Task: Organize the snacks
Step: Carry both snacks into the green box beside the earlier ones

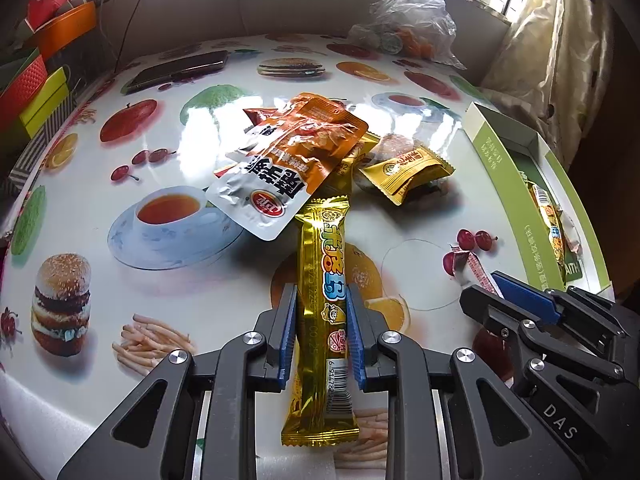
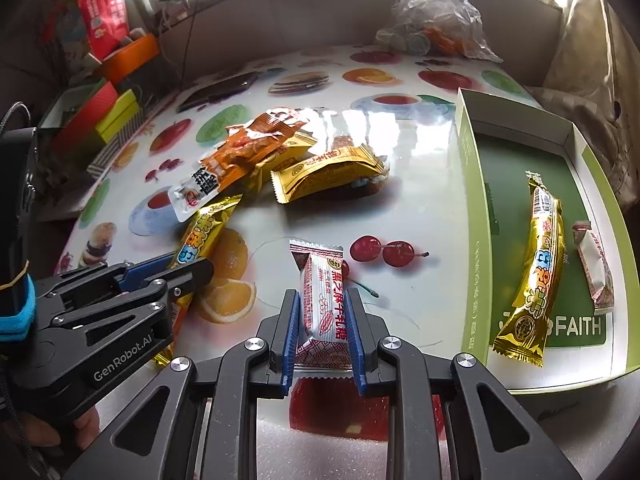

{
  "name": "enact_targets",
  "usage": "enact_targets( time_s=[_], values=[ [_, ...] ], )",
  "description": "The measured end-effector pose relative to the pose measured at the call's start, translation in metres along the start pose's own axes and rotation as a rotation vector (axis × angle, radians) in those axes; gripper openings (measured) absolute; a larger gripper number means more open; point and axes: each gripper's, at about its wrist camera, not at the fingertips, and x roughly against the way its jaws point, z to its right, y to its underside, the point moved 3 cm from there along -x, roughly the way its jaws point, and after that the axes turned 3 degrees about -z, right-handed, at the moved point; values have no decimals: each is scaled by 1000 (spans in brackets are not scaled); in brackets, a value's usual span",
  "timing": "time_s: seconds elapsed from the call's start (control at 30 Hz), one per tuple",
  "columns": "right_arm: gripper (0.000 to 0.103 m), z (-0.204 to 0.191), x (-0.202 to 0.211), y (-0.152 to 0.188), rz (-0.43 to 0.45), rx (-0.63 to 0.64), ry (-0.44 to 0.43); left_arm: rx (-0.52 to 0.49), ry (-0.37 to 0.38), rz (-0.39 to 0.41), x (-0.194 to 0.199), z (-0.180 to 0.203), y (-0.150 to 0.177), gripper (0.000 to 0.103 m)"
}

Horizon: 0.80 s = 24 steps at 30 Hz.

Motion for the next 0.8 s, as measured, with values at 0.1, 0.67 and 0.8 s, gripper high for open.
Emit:
enact_targets(
  time_s=[0.1, 0.67, 0.8],
  values=[
    [22, -1, 2, 0, 4, -1, -3, -1, 7, 12, 6, 1, 0, 24],
    [22, -7, 26, -2, 61, 4, -20, 8, 82, 41, 38, 2, 2, 24],
    [22, -6, 33, -2, 76, 2, -18, 2, 91, 55, 44, 7, 0, 24]
  ],
)
